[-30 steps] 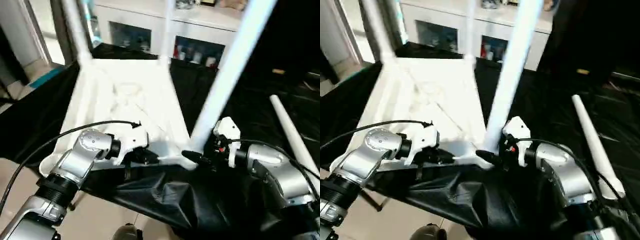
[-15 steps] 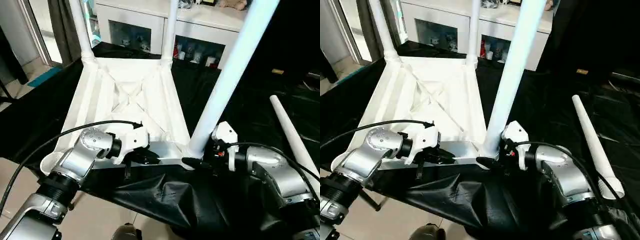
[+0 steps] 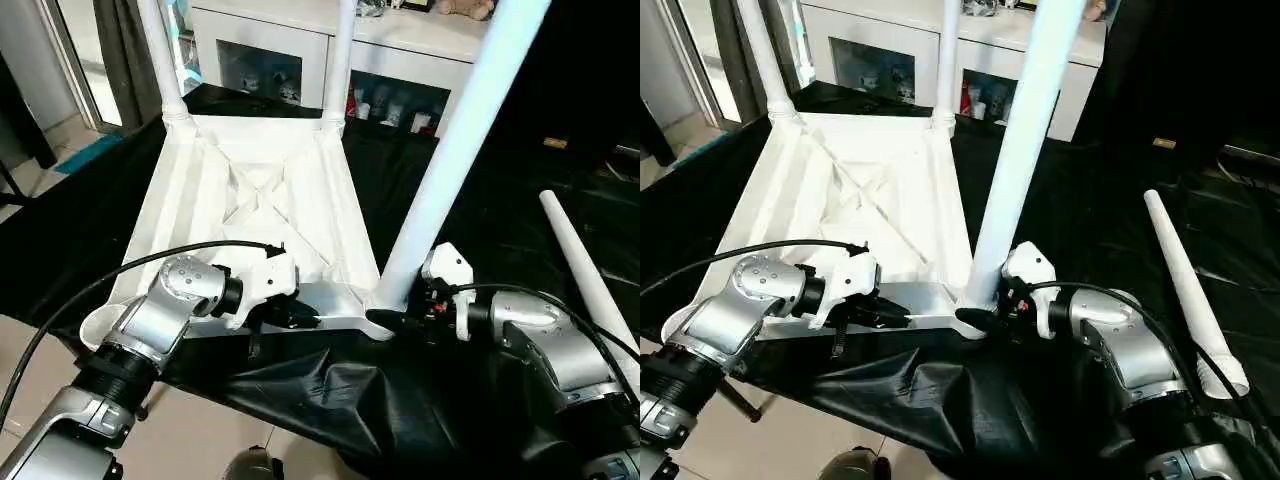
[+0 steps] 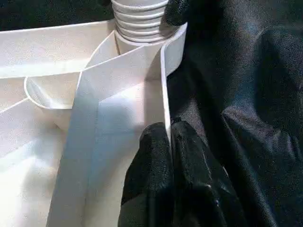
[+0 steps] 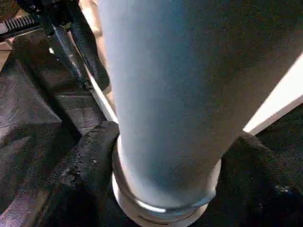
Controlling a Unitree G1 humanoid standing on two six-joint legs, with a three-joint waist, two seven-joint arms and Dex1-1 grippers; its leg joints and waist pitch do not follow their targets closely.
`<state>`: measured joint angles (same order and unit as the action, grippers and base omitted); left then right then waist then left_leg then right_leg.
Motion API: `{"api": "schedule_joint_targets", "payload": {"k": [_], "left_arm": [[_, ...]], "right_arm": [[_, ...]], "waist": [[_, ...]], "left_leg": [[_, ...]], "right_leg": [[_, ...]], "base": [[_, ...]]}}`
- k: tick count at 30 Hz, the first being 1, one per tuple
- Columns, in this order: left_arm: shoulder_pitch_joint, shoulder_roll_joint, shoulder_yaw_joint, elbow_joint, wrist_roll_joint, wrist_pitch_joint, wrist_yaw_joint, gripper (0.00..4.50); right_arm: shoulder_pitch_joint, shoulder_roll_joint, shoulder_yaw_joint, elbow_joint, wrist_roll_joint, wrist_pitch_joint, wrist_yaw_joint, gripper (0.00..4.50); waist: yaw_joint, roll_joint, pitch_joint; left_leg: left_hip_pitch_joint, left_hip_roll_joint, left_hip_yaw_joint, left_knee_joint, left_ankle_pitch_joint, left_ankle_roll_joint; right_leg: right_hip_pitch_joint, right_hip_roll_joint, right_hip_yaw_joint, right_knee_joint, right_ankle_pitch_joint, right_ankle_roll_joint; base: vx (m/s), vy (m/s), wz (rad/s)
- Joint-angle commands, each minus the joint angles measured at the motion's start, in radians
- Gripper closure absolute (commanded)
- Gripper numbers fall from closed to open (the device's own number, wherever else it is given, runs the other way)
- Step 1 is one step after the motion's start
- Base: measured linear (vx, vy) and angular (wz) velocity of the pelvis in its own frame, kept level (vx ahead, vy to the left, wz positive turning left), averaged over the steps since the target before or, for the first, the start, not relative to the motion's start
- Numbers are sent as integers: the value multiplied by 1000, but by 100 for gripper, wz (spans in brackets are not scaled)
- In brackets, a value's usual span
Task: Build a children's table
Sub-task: Rotate leg to tighten
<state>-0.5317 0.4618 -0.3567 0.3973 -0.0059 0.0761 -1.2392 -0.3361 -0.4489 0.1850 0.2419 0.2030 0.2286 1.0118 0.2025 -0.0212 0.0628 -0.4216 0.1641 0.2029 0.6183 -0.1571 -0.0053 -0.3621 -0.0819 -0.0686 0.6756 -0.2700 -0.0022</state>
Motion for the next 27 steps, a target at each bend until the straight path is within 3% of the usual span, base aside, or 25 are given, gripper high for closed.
{"api": "schedule_joint_targets", "payload": {"k": [1, 5, 11, 14, 16, 17, 18, 20, 22, 23, 24, 27], "left_arm": [[-32, 0, -11, -16, 6, -20, -17, 450], [-28, 7, -25, -17, 17, 9, -24, 450], [-36, 11, -39, 6, 50, 42, -3, 450], [-62, -21, -48, 43, 77, 108, 50, 450], [-122, -119, -41, 141, 117, 177, 207, 450], [-122, -119, -41, 141, 117, 177, 207, 450], [-134, -139, -38, 160, 122, 189, 240, 450], [-166, -209, -27, 208, 128, 227, 331, 450], [-183, -259, -25, 231, 129, 245, 380, 450], [-183, -259, -25, 231, 129, 245, 380, 450], [-189, -294, -31, 234, 129, 247, 396, 450], [-185, -327, -41, 223, 131, 240, 396, 450]], "right_arm": [[-7, -2, -6, 2, 11, -7, 7, 168], [14, 21, -25, 6, 34, 8, -6, 176], [29, 53, -39, 26, 30, 21, -63, 178], [31, 118, -65, 78, -2, 34, -215, 178], [0, 240, -114, 163, -35, 60, -466, 178], [0, 240, -114, 163, -35, 60, -466, 178], [-9, 262, -123, 178, -38, 65, -511, 178], [-39, 330, -142, 223, -49, 78, -628, 178], [-68, 376, -146, 258, -52, 81, -690, 178], [-68, 376, -146, 258, -52, 81, -690, 178], [-89, 406, -140, 282, -53, 70, -712, 178], [-108, 437, -132, 301, -61, 50, -729, 178]], "waist": [[-4, -1, -69], [-4, 8, -69], [-6, 5, -66], [-13, 6, -56], [-17, 5, -50], [-23, 3, -48], [-23, 1, -50], [-26, 10, -58], [-37, 20, -59], [-41, 20, -56], [-46, 10, -56], [-49, 12, -57]], "left_leg": [[49, 91, -52, -95, -297, -46], [51, 91, -53, -96, -312, -53], [54, 90, -54, -101, -339, -66], [58, 90, -59, -105, -416, -98], [66, 86, -74, -111, -511, -137], [69, 85, -75, -114, -525, -147], [73, 85, -83, -115, -559, -159], [72, 87, -87, -125, -558, -169], [77, 88, -89, -144, -625, -201], [81, 86, -87, -143, -656, -209], [91, 85, -86, -142, -692, -212], [90, 85, -85, -138, -655, -193]], "right_leg": [[7, -111, 58, -101, -122, -194], [5, -111, 58, -101, -122, -196], [3, -113, 59, -107, -162, -194], [-3, -121, 62, -119, -287, -183], [-4, -134, 61, -137, -473, -144], [-7, -132, 60, -141, -505, -133], [-3, -138, 53, -149, -557, -115], [5, -133, 46, -146, -497, -111], [7, -114, 34, -138, -359, -124], [1, -114, 34, -141, -351, -127], [-3, -115, 34, -147, -352, -131], [-2, -128, 39, -155, -346, -127]], "base": [[0, 0, 0], [0, 0, 0], [0, 0, 0], [0, 0, 0], [0, 0, 0], [0, 0, 0], [-39, 25, -20], [-36, 36, -21], [-10, 23, -10], [0, 0, 0], [0, 0, 0], [0, 0, 0]]}}
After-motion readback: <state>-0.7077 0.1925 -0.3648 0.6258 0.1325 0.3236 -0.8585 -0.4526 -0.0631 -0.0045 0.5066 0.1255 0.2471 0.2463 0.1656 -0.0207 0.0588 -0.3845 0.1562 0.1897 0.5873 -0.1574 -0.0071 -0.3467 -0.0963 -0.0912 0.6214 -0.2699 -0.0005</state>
